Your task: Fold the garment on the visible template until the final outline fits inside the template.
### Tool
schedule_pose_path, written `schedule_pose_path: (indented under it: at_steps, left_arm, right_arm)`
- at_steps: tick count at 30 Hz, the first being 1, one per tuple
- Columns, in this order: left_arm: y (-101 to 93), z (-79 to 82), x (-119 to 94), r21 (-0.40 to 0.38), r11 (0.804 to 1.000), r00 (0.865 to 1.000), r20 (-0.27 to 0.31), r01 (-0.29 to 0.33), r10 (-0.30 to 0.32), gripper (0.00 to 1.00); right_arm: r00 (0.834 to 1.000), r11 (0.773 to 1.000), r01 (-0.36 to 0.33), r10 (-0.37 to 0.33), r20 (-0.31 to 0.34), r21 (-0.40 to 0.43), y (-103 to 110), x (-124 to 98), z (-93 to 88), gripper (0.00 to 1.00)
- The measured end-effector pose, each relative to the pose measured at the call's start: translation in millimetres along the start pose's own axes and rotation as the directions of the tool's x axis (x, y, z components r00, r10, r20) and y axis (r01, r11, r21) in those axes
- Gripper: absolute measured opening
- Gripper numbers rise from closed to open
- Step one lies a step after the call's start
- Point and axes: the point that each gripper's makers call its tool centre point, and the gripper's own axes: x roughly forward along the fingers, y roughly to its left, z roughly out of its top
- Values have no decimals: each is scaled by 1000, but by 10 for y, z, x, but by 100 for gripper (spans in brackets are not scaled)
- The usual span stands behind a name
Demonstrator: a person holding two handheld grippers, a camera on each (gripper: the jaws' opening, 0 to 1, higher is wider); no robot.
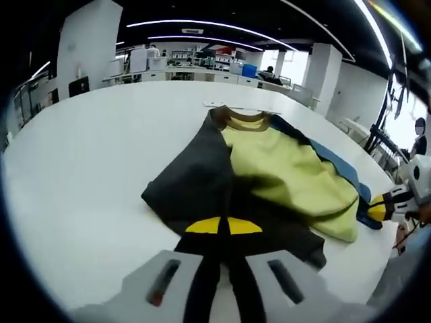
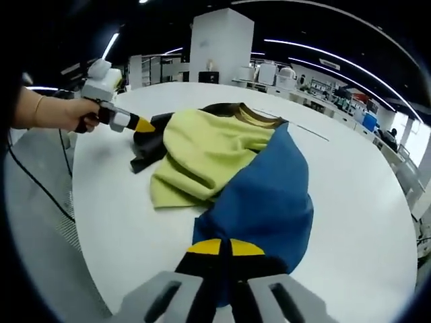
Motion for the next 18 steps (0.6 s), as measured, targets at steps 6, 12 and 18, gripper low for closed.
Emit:
schedule_pose_path:
  at_steps: [6,12,18]
  left_arm:
    - [4,56,-56,6,1000,1000,17,13,-13,0]
    - [11,94,-90,13,1000,999,25,24,-24,0]
    - [-1,229,-188,25,999,998,44,32,-33,0]
  right_arm:
    - [1000,1000,0,0,9,12,6,-43,46,0]
    - [999,1000,1,-1,32,21,-34,-125,156,0]
    - [996,999,20,-23,89,32,-158,-271,404,0]
